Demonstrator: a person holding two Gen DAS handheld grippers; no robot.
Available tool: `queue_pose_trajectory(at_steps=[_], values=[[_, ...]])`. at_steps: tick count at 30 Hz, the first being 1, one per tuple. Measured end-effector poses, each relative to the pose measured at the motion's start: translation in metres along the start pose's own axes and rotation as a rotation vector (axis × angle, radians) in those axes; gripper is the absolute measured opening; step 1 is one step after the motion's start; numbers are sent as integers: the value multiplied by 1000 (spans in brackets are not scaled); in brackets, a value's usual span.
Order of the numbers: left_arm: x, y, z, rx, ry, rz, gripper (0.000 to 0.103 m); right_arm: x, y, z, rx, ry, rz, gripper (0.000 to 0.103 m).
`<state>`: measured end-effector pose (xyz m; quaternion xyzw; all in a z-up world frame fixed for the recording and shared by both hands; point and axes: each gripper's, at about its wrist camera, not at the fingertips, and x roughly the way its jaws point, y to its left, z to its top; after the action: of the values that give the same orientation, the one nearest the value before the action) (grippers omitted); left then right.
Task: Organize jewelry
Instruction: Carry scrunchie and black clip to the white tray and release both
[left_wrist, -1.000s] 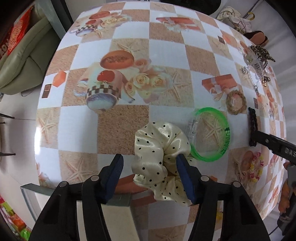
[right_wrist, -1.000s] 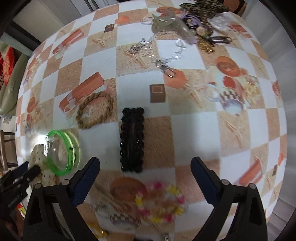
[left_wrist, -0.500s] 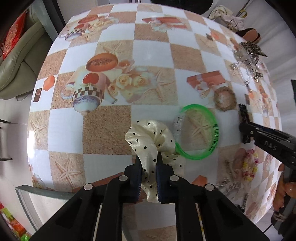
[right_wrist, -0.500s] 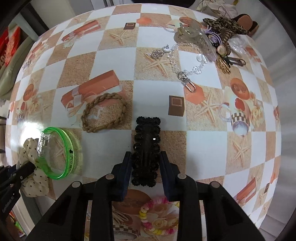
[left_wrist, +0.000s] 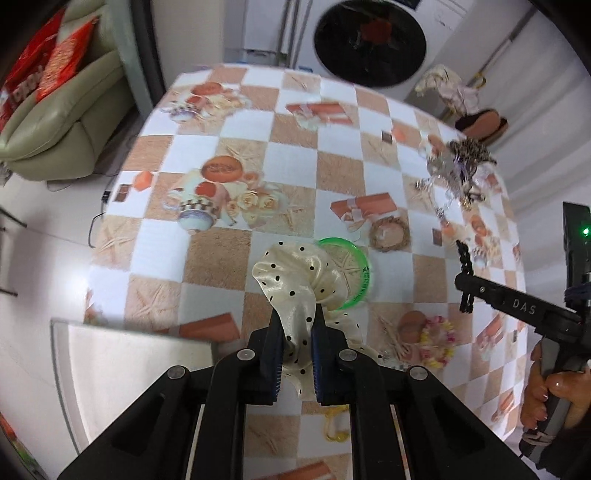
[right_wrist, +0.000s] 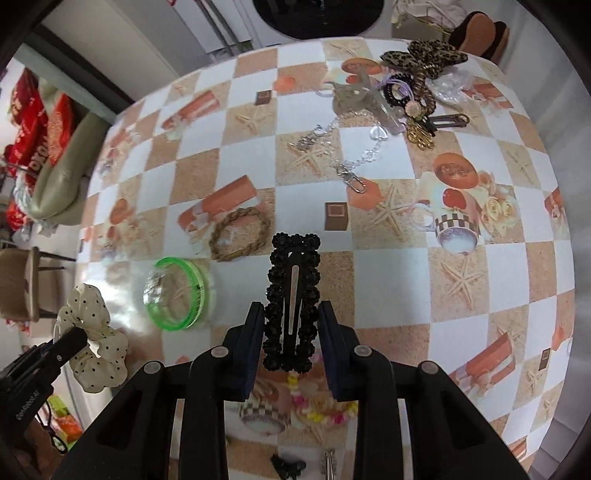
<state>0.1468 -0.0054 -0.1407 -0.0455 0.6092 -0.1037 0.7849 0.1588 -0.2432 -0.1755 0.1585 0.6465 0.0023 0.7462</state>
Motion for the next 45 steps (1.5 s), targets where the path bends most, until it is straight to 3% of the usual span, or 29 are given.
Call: queue_pose_trajectory(at_steps=[4,10,19,27,36,45], values=[[-24,12,-18,-64,-37,8,18,-14,-4,-10,-52,-1,28,32],[-52,56,-52,-145,-60,37,18,-33,38,-30,-120,-10,84,32],[-64,144,-112,-262,-29,114,18,-22,155,-72,-264,37,176,32],[-35,193,-145,-347,18,154,18,20,250,-111,-453,134,201,32],[-11,203,-153,-358,31,194,18,65,281,-124,-543,202,138,32],[1,200,-157,-334,59,268,19,94,268,-123,-539,236,66,32]])
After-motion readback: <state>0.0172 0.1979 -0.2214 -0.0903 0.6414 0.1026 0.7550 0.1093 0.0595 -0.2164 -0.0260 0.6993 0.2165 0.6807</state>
